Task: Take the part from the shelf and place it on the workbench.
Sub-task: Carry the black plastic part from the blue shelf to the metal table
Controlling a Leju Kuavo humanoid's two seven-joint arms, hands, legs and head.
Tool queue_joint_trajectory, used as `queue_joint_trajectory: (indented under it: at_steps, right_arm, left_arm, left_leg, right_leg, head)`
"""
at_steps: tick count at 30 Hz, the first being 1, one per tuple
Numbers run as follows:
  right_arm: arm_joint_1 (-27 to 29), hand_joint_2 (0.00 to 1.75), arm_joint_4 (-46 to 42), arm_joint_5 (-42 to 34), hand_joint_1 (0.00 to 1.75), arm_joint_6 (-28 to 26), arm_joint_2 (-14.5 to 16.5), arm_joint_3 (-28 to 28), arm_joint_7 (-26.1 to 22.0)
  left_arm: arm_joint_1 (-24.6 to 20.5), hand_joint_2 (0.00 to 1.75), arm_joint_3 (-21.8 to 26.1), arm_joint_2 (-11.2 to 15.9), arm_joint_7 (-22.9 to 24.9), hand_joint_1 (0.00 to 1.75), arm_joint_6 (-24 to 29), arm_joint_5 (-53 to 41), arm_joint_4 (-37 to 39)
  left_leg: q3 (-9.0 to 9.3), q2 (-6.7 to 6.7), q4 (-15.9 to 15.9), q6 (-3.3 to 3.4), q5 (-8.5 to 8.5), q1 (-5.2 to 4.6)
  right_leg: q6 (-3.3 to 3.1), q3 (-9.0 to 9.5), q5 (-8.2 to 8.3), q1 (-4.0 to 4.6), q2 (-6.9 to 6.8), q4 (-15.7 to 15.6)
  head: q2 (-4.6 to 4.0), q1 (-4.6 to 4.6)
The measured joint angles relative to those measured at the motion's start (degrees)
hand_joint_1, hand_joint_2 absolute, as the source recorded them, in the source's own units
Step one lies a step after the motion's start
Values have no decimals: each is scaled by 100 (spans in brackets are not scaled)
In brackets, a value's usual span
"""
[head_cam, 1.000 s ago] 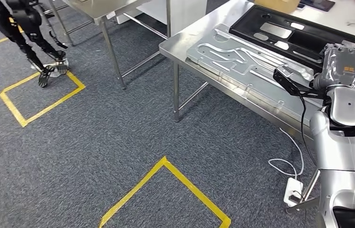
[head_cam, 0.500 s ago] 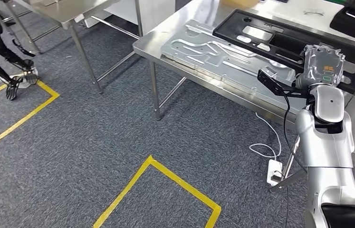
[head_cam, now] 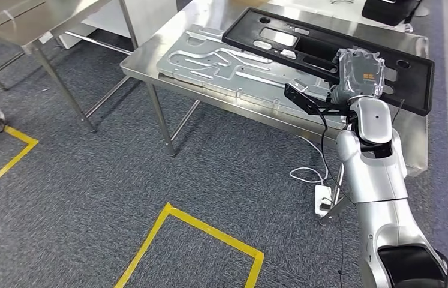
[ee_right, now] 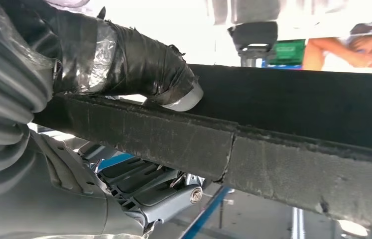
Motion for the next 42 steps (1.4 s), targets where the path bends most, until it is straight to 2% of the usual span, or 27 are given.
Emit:
queue_joint_trajectory:
  at_steps: [2,4,5,6,8,9,10,11,12,13,15,16,17,21,26,34,42]
  right_arm:
    - [-30,175,17,-11,175,9,38,43,-5]
    - [-37,175,41,-13,175,10,77,79,-42]
    - [-44,175,51,-12,175,4,91,94,-78]
    - [-62,175,57,-8,175,-3,104,120,-109]
    - [-114,175,68,3,175,-11,131,197,-148]
    - [-132,175,75,7,175,-11,146,239,-150]
    - [-138,175,84,8,175,-11,159,277,-150]
    - [-137,175,93,8,175,-10,167,307,-149]
    - [-138,175,101,8,175,-9,172,330,-148]
    - [-144,175,105,8,175,-3,176,354,-147]
    - [-171,175,108,-4,175,23,186,385,-153]
    - [-187,175,109,-17,175,46,190,405,-168]
    - [-197,175,112,-37,175,71,192,429,-190]
    - [-199,175,141,-83,175,143,201,589,-244]
    - [-200,175,173,-100,175,179,209,827,-279]
    - [-204,175,187,-121,175,193,223,1039,-324]
    - [-209,175,186,-191,175,225,247,1216,-337]
  left_arm:
    - [-20,175,81,1,4,0,-32,-18,35]
    - [-59,175,142,-4,14,0,-78,-43,70]
    - [-85,175,165,-8,20,0,-109,-65,87]
    - [-107,175,194,-11,21,0,-139,-86,102]
    - [-136,175,260,-15,22,0,-189,-137,138]
    - [-144,175,296,-15,16,0,-205,-167,157]
    - [-154,175,333,-15,5,0,-222,-203,181]
    - [-165,175,365,-15,-10,0,-243,-243,204]
    - [-178,175,392,-16,-33,0,-262,-284,226]
    - [-195,175,420,-17,-72,0,-289,-334,249]
    - [-245,175,475,-18,-169,0,-350,-458,288]
    - [-271,175,508,-18,-217,0,-382,-520,304]
    - [-291,175,543,-17,-251,0,-413,-576,316]
    - [-333,175,672,-17,-333,0,-500,-740,357]
    - [-382,175,770,-17,-368,0,-562,-813,398]
    - [-407,175,876,-17,-448,0,-595,-919,441]
    - [-498,175,1032,-17,-614,0,-689,-1156,491]
  left_leg:
    - [137,-133,-307,37,88,-19]
    - [160,-16,-374,54,138,-22]
    - [172,35,-431,74,176,-8]
    - [185,88,-488,101,217,7]
    - [184,190,-544,138,266,13]
    - [171,236,-540,148,272,11]
    - [156,278,-531,146,271,9]
    - [143,313,-519,144,270,9]
    - [134,339,-504,138,266,10]
    - [127,357,-484,126,258,11]
    - [106,380,-428,83,229,-2]
    - [92,387,-406,58,218,-13]
    - [77,392,-385,46,204,-30]
    - [64,399,-390,125,219,-46]
    - [64,400,-433,67,254,-36]
    - [55,399,-445,-14,268,-33]
    - [30,397,-405,-7,255,-46]
  right_leg:
    - [57,-27,34,-25,104,-14]
    - [130,-51,72,-44,176,-45]
    - [158,-68,51,-36,105,-28]
    - [183,-114,-32,-24,-24,65]
    - [231,-342,-374,-13,-335,591]
    - [256,-495,-557,-22,-413,956]
    - [279,-615,-669,-33,-448,1258]
    - [295,-654,-680,-41,-465,1393]
    - [304,-583,-588,-47,-477,1306]
    - [304,-409,-425,-51,-489,1015]
    - [264,7,-183,-29,-541,267]
    - [233,132,-130,-12,-555,25]
    - [207,181,-125,-5,-563,-95]
    - [181,166,-95,0,-527,-120]
    - [146,144,-88,17,-523,-115]
    - [140,134,-87,28,-527,-109]
    - [154,133,-77,6,-529,-114]
  head:
    - [0,-1]
    - [0,-2]
    - [0,4]
    - [0,11]
    - [0,25]
    - [0,26]
    - [0,28]
    - [0,27]
    - [0,28]
    - [0,27]
    - [0,26]
    - [0,26]
    - [0,25]
    - [0,23]
    - [0,25]
    - [0,25]
    - [0,25]
